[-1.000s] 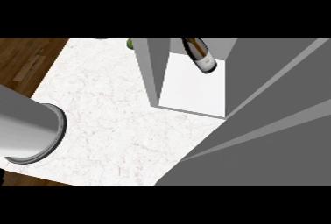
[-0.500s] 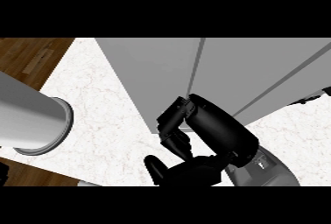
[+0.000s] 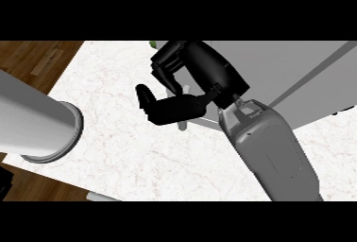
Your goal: Pick up the wine, place it into the cabinet and close the cabinet
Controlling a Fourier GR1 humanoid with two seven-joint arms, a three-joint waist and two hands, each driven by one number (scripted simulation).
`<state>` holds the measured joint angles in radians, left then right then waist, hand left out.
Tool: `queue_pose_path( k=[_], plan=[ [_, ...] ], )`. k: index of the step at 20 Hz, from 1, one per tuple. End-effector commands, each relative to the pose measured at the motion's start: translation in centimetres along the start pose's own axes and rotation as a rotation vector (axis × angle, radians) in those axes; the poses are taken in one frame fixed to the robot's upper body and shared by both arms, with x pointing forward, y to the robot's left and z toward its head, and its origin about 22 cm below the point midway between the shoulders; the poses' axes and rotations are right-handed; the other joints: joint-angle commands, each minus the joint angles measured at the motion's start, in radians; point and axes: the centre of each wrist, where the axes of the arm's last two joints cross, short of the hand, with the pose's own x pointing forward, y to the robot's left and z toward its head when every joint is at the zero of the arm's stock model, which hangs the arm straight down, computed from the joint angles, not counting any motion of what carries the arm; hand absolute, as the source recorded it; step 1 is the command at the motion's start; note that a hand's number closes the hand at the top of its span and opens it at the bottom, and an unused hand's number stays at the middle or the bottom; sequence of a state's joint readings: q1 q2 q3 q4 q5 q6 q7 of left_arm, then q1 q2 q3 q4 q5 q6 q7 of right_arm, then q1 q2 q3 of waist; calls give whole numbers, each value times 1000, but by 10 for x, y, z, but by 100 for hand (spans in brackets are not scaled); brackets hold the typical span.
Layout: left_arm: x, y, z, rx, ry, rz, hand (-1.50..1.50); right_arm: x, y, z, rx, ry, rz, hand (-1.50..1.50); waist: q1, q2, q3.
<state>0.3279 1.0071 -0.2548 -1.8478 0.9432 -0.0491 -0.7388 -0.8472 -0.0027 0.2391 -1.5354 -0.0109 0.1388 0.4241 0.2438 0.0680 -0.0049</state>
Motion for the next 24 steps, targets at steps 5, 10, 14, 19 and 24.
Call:
queue_pose_path(
  k=[5, 10, 14, 19, 24],
  plan=[
    [-3, 2, -3, 3, 0, -4, 150, -15, -32, -32, -145, 96, -165, 150, -17, 16, -1],
    [-4, 3, -3, 28, 0, -7, 150, -30, -42, -34, -174, 178, -150, 150, -31, 13, -1],
    [-7, 1, 0, 25, 5, 3, 150, -47, -53, -26, -189, 204, -145, 150, -50, 19, 0],
    [-9, 5, 1, 53, 10, -9, 150, -62, -58, -21, -164, 181, -151, 150, -75, 21, 2],
    [-11, 2, 2, 49, 8, -10, 150, -67, -60, -21, -141, 161, -150, 150, -78, 21, 1]
  ],
)
